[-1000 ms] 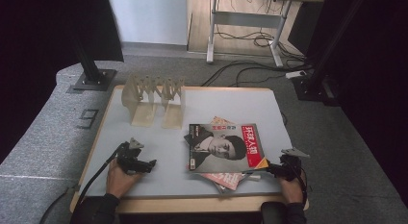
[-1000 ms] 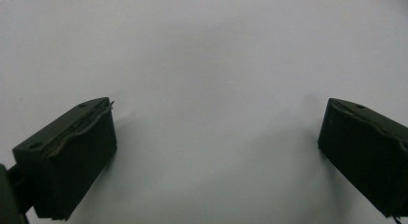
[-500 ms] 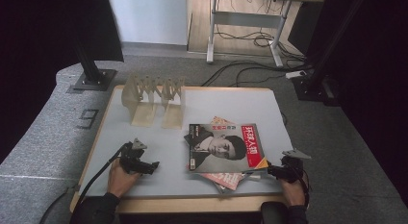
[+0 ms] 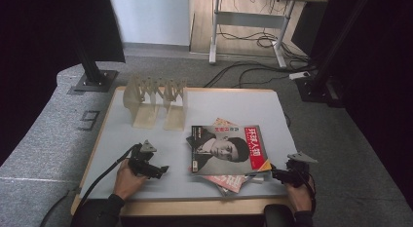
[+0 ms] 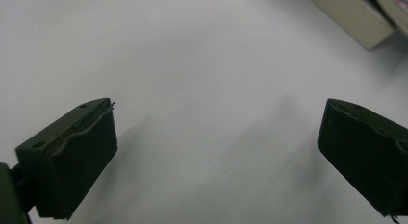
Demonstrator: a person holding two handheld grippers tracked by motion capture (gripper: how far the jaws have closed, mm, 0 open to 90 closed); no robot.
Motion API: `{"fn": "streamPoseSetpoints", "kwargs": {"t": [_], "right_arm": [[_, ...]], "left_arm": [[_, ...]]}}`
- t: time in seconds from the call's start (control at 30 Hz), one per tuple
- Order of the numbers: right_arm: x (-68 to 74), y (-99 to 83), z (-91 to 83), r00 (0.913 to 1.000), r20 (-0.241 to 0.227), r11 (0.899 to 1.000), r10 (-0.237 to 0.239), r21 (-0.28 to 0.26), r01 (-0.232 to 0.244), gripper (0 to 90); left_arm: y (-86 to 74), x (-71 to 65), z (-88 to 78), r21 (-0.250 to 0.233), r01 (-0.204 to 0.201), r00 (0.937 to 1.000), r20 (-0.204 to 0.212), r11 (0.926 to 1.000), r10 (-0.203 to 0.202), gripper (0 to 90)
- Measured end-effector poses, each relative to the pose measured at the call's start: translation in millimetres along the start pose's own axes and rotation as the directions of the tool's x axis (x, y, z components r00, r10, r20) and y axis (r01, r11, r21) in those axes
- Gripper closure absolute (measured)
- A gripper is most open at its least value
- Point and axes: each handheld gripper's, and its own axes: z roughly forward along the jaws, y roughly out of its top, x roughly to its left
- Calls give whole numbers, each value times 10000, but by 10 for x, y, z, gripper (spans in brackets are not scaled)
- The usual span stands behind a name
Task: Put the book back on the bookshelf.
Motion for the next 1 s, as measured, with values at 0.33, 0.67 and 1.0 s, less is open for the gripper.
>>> {"fn": "streamPoseSetpoints", "kwargs": {"t": [0.33, 0.67, 1.0], "right_arm": [[-21, 35, -71, 9999, -143, 10000, -35, -5, 35, 7], [-61, 84, -196, 9996, -256, 9997, 98, -228, -104, 12], [-44, 171, -316, 9973, -712, 9982, 176, -567, -216, 19]], "left_arm": [[120, -40, -9, -304, -105, 9985, 533, 9995, 121, 1], [365, -140, 20, -420, -558, 9935, 968, 9976, 597, 9], [604, -173, 82, -538, -710, 9879, 1345, 9960, 777, 21]]}}
